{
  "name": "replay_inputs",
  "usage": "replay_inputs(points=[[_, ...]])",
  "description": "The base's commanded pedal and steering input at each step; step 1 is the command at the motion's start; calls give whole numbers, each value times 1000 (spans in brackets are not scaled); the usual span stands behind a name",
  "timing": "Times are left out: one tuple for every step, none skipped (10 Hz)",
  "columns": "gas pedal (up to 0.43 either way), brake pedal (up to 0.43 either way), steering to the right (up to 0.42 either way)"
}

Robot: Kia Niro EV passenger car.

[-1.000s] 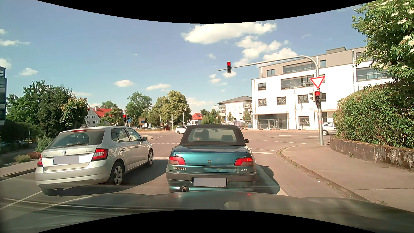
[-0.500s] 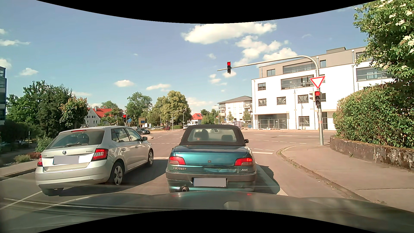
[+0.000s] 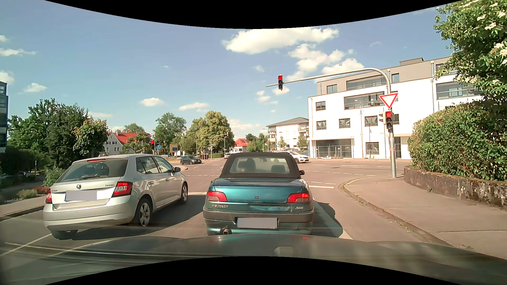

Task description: Follow the waypoints while adhering to traffic rules and regulations

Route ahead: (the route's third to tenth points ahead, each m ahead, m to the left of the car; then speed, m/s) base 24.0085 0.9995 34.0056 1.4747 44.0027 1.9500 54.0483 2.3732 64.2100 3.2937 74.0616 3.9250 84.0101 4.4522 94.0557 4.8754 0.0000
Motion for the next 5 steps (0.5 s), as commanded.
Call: replay_inputs(points=[[0,634,3],[0,634,3],[0,634,3],[0,634,3],[0,634,3]])
